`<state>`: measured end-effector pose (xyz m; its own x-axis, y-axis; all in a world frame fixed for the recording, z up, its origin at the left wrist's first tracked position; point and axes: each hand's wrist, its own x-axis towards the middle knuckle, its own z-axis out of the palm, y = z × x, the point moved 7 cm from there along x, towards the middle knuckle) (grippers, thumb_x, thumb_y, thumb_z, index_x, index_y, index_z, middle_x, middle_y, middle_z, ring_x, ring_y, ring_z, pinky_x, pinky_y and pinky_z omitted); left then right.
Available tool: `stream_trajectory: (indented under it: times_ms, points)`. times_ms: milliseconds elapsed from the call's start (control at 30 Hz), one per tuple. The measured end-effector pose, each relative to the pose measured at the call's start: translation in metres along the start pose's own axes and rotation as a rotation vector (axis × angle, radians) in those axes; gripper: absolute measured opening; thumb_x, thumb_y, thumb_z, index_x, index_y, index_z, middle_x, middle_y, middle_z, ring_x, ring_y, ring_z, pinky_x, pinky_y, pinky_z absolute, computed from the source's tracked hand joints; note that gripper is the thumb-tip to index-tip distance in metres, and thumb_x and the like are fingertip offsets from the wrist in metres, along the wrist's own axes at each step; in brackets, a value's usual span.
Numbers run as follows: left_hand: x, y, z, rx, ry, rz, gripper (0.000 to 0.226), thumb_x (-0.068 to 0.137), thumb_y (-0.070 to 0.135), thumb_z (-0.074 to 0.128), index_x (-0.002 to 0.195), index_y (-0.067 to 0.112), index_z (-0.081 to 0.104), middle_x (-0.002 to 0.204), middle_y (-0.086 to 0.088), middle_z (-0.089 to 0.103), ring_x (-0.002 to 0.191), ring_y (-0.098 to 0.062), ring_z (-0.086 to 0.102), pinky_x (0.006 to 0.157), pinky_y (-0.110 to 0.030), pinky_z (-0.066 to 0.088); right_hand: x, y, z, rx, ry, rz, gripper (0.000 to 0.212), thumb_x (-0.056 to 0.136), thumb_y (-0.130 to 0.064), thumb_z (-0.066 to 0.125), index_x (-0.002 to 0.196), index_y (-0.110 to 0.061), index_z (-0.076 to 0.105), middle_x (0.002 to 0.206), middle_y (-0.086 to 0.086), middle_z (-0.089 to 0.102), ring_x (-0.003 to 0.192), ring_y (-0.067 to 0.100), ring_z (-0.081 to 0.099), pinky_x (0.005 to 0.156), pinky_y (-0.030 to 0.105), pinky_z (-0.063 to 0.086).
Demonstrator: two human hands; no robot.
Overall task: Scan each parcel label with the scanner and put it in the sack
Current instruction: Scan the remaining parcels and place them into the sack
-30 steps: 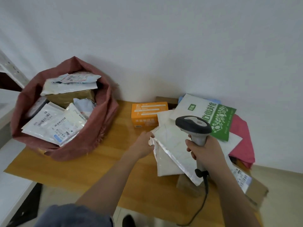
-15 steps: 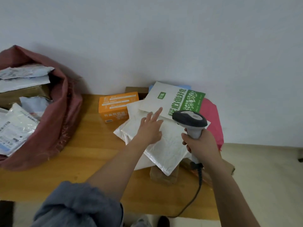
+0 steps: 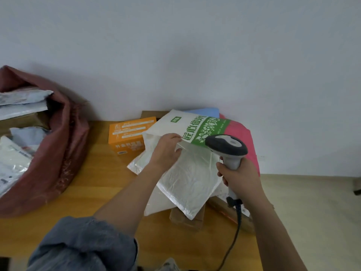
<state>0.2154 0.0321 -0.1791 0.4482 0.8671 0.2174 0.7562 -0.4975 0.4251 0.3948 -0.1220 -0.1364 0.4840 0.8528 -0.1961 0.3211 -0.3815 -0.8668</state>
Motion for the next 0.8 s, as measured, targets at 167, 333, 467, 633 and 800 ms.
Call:
stream_trajectory:
  times_ms: [167, 333, 467, 633, 800]
  points:
    - [-0.007, -0.037, -0.067, -0.214, 0.203, -0.262, 0.014, 0.084, 0.007, 0.069, 0.090, 0.014, 0.057, 0.080, 0.000, 0.057, 0.079, -0.020, 0.053, 0.065, -0.023, 0.032, -0.002, -0.030, 0.015, 0.056, -0.031, -0.042, 0.014, 0.083, -0.020, 0.070, 0.072, -0.017, 0.062, 0.061, 0.006, 0.069, 0.045, 0.010, 0.057, 0.057, 0.037, 0.056]
    - [-0.027, -0.071, -0.134, -0.237, 0.484, -0.372, 0.011, 0.097, 0.010, 0.050, 0.088, 0.007, 0.054, 0.086, -0.014, 0.054, 0.080, -0.023, 0.045, 0.070, -0.030, 0.034, -0.008, -0.067, 0.040, 0.070, -0.104, -0.110, 0.013, 0.083, -0.020, 0.070, 0.073, -0.016, 0.062, 0.060, 0.002, 0.069, 0.045, 0.008, 0.058, 0.055, 0.031, 0.054]
    - [-0.049, -0.108, -0.182, -0.534, 0.688, -0.547, 0.019, 0.102, 0.014, 0.042, 0.110, 0.007, 0.058, 0.106, -0.005, 0.061, 0.096, -0.017, 0.055, 0.083, -0.028, 0.041, -0.019, -0.097, 0.065, 0.069, -0.178, -0.162, 0.011, 0.084, -0.022, 0.069, 0.078, -0.014, 0.063, 0.062, -0.001, 0.069, 0.045, 0.004, 0.058, 0.052, 0.024, 0.048]
    - [-0.073, -0.143, -0.221, -0.726, 0.780, -0.650, 0.022, 0.102, 0.015, 0.044, 0.119, 0.016, 0.058, 0.106, 0.011, 0.063, 0.100, -0.008, 0.057, 0.085, -0.022, 0.045, -0.034, -0.135, 0.097, 0.068, -0.251, -0.217, 0.016, 0.084, -0.021, 0.068, 0.075, -0.009, 0.065, 0.057, -0.002, 0.067, 0.044, 0.005, 0.056, 0.054, 0.025, 0.048]
    - [-0.095, -0.173, -0.248, -0.751, 0.820, -0.767, 0.010, 0.102, 0.021, 0.045, 0.108, 0.023, 0.053, 0.092, 0.017, 0.059, 0.083, 0.003, 0.052, 0.068, -0.017, 0.039, -0.049, -0.166, 0.122, 0.008, -0.289, -0.301, 0.020, 0.084, -0.021, 0.068, 0.071, -0.006, 0.065, 0.051, -0.001, 0.061, 0.041, 0.002, 0.053, 0.048, 0.015, 0.042]
